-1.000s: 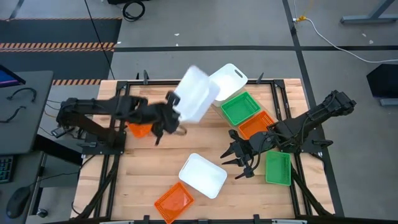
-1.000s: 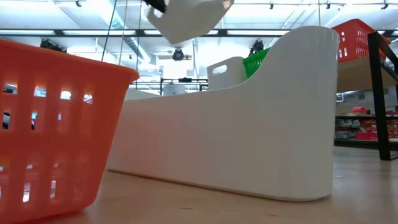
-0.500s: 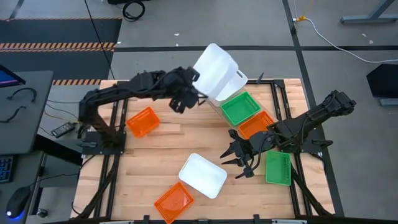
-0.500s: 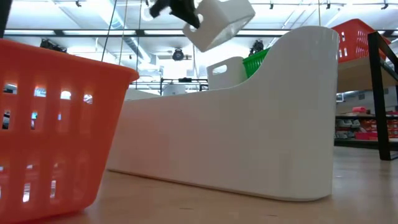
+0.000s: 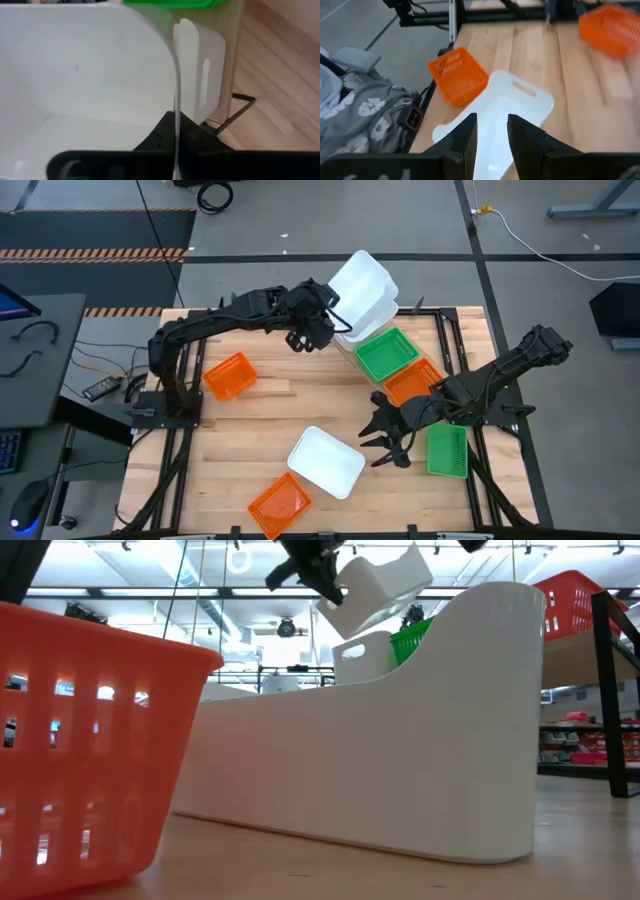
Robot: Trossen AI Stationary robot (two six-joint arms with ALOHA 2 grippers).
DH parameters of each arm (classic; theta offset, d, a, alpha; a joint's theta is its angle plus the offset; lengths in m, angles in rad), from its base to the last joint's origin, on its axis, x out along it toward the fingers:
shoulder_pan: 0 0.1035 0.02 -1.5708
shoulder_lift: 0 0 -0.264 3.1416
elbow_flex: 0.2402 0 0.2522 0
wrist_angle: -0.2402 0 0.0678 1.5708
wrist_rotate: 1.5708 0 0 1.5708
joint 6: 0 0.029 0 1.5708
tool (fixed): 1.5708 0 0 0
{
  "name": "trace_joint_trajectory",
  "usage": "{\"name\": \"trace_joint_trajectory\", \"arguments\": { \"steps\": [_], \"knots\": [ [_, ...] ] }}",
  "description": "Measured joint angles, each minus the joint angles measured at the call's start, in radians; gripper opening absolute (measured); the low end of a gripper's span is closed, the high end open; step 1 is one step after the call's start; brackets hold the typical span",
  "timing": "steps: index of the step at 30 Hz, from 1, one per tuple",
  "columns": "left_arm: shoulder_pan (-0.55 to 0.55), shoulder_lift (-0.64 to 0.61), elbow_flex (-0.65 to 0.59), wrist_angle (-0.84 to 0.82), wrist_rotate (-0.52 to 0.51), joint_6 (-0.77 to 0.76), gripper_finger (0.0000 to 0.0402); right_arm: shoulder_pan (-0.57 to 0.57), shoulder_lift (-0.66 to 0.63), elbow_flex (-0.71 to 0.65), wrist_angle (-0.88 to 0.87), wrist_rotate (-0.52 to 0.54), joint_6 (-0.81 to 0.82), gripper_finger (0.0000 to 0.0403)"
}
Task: Stack baskets on shelf by color
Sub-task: Stack the top white bin on top of the white bin on the shelf
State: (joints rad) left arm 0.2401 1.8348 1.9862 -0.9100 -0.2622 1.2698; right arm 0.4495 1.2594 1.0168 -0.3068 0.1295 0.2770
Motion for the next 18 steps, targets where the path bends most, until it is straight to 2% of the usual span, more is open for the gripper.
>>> {"name": "trace_joint_trajectory", "arguments": {
  "steps": [5,18],
  "knots": [
    [0.004,0.019,0.000,0.026,0.003,0.046,0.0003,0.034,0.000,0.000,-0.095,0.001,0.109,0.0113],
    [0.020,0.067,-0.001,0.054,0.008,0.080,0.0003,0.072,0.000,0.000,-0.075,0.045,0.079,0.0113]
  ]
}}
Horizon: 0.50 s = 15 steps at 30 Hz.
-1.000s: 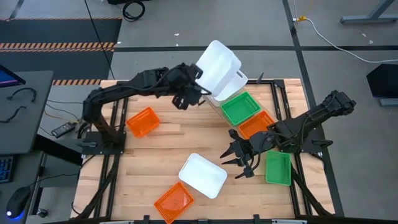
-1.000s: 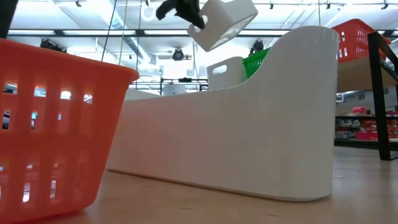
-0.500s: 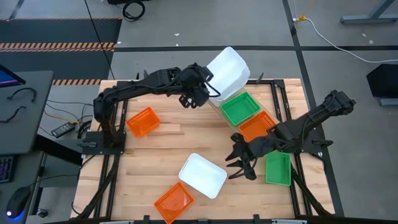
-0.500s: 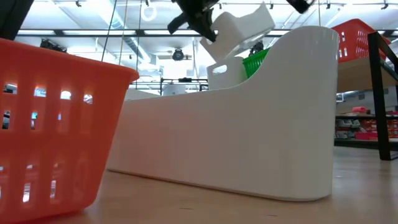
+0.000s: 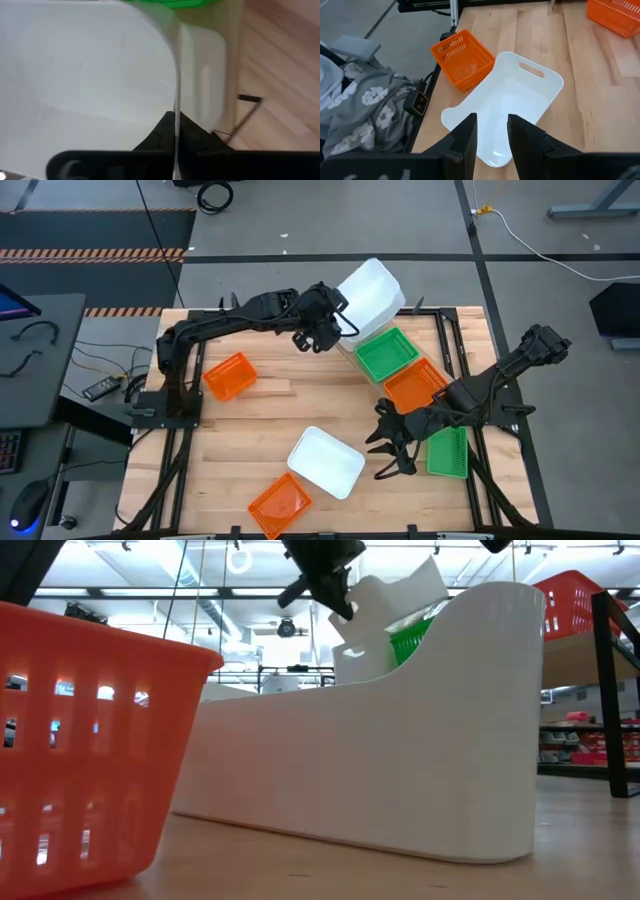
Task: Stack baskets on shelf by color
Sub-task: Stack the top white bin on top of the white bin on the shelf
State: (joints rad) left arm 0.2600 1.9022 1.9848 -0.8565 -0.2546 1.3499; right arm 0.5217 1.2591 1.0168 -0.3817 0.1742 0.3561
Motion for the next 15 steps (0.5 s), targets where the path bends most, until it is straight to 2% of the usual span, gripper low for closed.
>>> {"name": "trace_joint_trajectory", "arguments": {
  "steps": [11,15],
  "knots": [
    [0.002,0.019,0.001,-0.001,-0.027,0.024,0.0004,0.000,0.000,-0.001,-0.001,0.000,-0.004,0.0113],
    [0.002,0.019,0.001,-0.005,-0.065,0.024,0.0006,0.000,0.000,-0.001,-0.002,0.000,-0.003,0.0113]
  ]
}}
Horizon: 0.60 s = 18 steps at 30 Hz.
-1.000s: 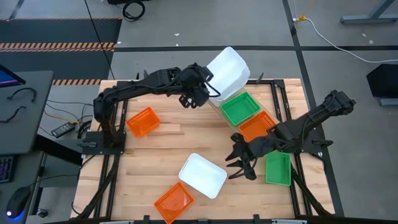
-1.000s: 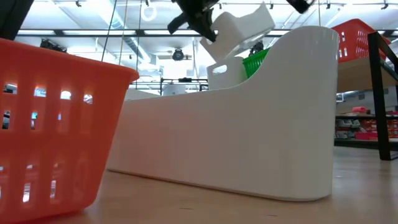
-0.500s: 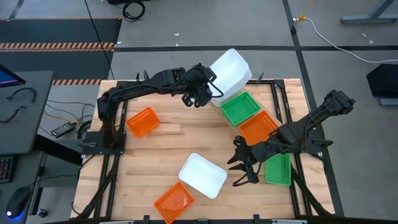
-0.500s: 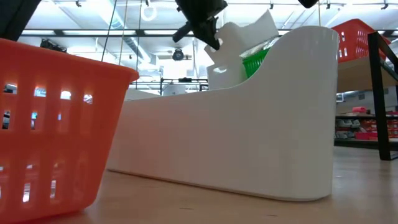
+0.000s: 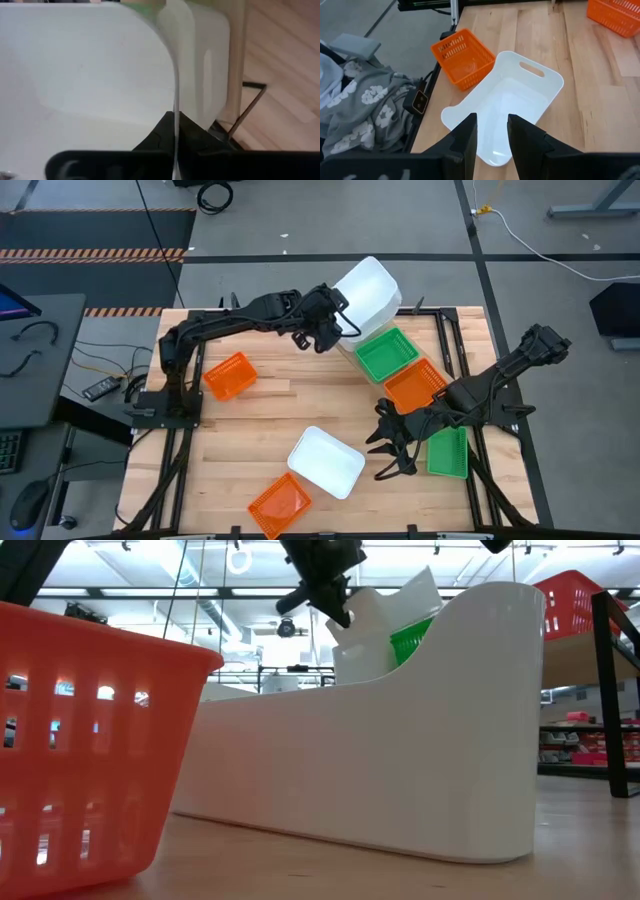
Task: Stack baskets on shelf by color
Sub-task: Stack the top white bin on top of the white bin on the shelf
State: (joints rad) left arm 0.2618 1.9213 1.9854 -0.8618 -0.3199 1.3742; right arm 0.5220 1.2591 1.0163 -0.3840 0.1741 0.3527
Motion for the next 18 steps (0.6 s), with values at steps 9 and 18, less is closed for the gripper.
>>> {"name": "trace_joint_trajectory", "arguments": {
  "steps": [9,18],
  "knots": [
    [-0.002,-0.001,0.000,0.000,-0.024,-0.001,0.0041,0.002,0.000,0.000,0.000,-0.003,0.003,0.0113],
    [-0.001,-0.002,0.000,0.002,-0.025,-0.021,0.0071,0.002,0.000,0.000,0.000,-0.003,0.003,0.0113]
  ]
}}
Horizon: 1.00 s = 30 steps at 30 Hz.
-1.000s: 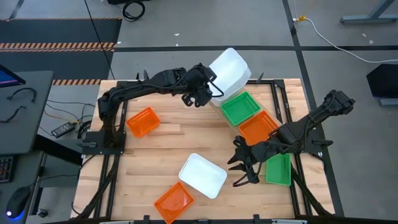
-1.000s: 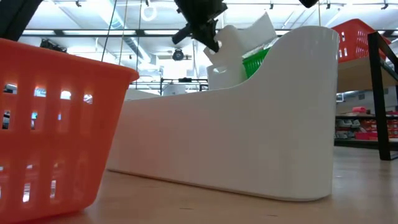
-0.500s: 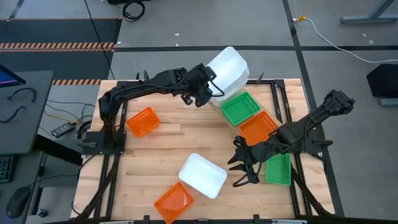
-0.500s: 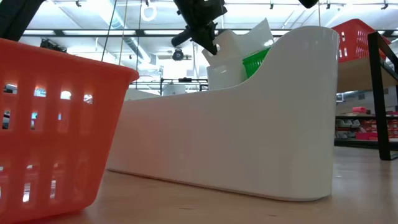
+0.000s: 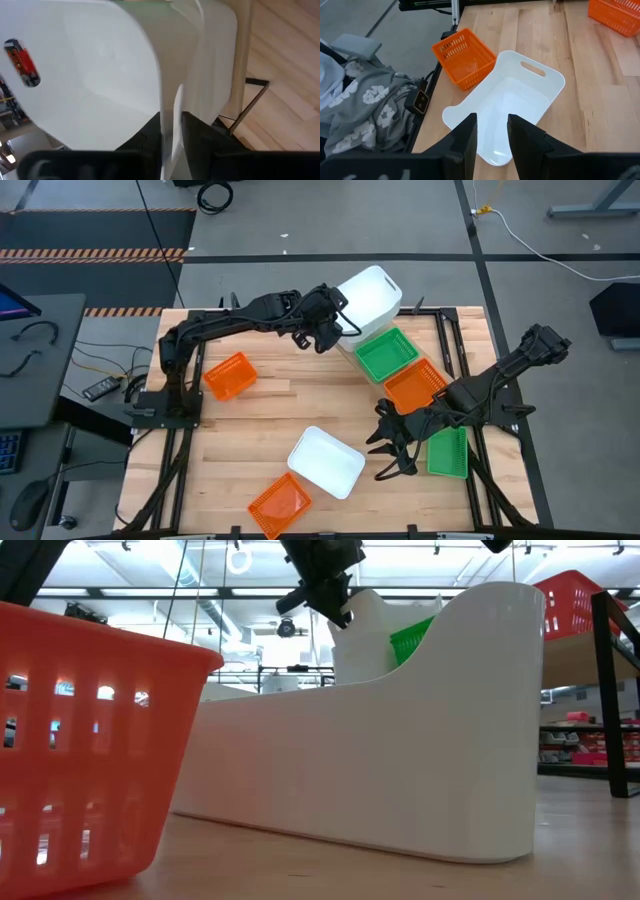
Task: Stack baskets on shelf by color
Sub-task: Stack the top white bin on top of the white bin on the shelf
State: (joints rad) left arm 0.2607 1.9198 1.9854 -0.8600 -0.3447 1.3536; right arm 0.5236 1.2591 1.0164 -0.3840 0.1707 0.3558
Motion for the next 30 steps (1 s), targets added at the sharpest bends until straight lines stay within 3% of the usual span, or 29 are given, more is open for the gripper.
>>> {"name": "trace_joint_trajectory", "arguments": {
  "steps": [30],
  "knots": [
    [-0.005,-0.001,0.000,0.025,-0.005,-0.006,0.0100,0.000,0.000,0.000,-0.001,0.000,0.000,0.0113]
  ]
}}
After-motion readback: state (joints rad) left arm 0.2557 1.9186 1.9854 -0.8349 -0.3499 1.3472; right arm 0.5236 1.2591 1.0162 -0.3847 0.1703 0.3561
